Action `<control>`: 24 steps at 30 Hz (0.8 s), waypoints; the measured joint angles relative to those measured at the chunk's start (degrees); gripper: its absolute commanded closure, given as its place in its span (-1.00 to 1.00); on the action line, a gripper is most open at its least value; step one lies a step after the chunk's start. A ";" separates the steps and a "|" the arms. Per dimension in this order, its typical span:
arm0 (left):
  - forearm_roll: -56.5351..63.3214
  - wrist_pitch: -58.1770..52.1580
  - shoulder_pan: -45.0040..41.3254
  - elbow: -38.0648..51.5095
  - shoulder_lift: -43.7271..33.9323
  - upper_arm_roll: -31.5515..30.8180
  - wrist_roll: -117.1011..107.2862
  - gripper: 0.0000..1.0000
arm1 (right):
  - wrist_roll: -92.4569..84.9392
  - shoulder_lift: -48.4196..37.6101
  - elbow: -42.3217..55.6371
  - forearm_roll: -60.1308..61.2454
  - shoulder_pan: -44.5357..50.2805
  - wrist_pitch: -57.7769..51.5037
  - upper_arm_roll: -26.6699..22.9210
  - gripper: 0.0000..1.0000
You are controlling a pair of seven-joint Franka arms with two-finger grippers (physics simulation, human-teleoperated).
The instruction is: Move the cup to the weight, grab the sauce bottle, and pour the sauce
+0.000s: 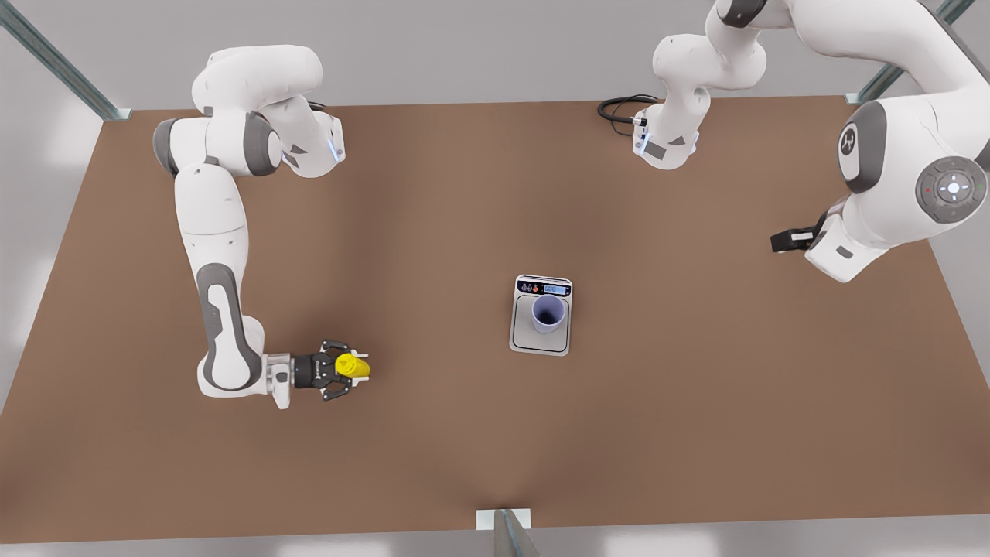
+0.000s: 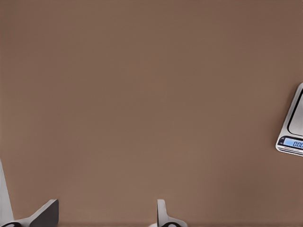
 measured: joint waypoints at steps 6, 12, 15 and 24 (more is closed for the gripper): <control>0.00 0.00 0.00 0.00 0.03 0.00 0.00 -1.00 | 0.18 0.09 0.00 0.11 0.00 -0.08 0.01 -0.91; 0.00 -0.08 0.00 0.00 0.03 0.00 0.00 -1.00 | 0.27 0.00 0.00 0.12 -0.09 -0.08 0.41 -1.00; 0.00 0.00 0.00 0.00 0.03 0.00 0.00 -1.00 | 0.12 0.02 -0.17 0.03 -0.18 -0.24 0.36 -1.00; -0.01 0.00 -0.03 0.00 0.03 -0.01 -0.35 -1.00 | 0.36 -0.09 -0.62 -0.72 -1.88 -2.09 0.27 -1.00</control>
